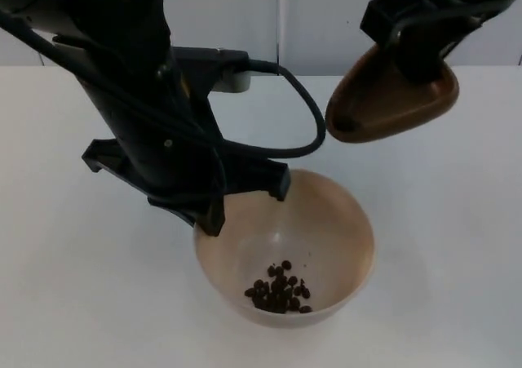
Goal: Pick up the bowl with the left hand and pour the coffee beans from the cup into the bowl with the right hand.
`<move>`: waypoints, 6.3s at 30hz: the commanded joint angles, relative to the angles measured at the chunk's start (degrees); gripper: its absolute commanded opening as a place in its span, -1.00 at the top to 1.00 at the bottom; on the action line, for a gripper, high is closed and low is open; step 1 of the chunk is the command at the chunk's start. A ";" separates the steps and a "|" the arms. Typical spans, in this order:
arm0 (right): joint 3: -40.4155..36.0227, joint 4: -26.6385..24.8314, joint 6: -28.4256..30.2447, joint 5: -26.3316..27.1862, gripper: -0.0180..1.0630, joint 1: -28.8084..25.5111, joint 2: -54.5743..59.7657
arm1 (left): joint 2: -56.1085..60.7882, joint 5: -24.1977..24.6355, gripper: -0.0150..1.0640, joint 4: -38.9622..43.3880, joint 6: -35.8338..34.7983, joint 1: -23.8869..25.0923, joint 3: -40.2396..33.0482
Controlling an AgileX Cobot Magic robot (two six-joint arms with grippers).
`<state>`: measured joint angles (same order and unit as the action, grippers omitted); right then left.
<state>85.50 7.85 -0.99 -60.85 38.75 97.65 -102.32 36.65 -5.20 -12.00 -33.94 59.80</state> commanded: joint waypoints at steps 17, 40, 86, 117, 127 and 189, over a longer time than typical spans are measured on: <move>-2.85 -8.76 0.99 14.83 0.97 -12.39 1.35 | -1.20 -5.01 0.98 0.08 -0.26 13.44 -0.10; -2.87 -14.05 -1.09 29.83 0.97 -14.19 20.65 | -7.26 -5.28 0.98 -0.09 2.65 13.44 -0.10; -2.77 -10.57 -7.29 36.17 0.59 -14.19 28.99 | -7.95 -5.90 0.98 0.17 4.21 13.44 -0.10; -2.68 -9.50 -4.93 31.55 -0.31 -14.08 13.88 | -1.74 -4.42 -0.71 -0.35 4.42 13.44 0.00; -2.68 -9.50 -3.88 25.45 -0.31 -14.08 3.54 | 12.38 -6.04 -0.71 -0.13 4.42 13.44 0.00; -47.76 -9.50 -0.98 22.57 -0.31 -14.08 -62.78 | 81.21 10.00 -0.71 -0.27 10.01 13.44 -25.79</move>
<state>38.09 -1.83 -2.48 -38.32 24.79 35.64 -22.28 45.96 -5.38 -1.97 -20.67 34.35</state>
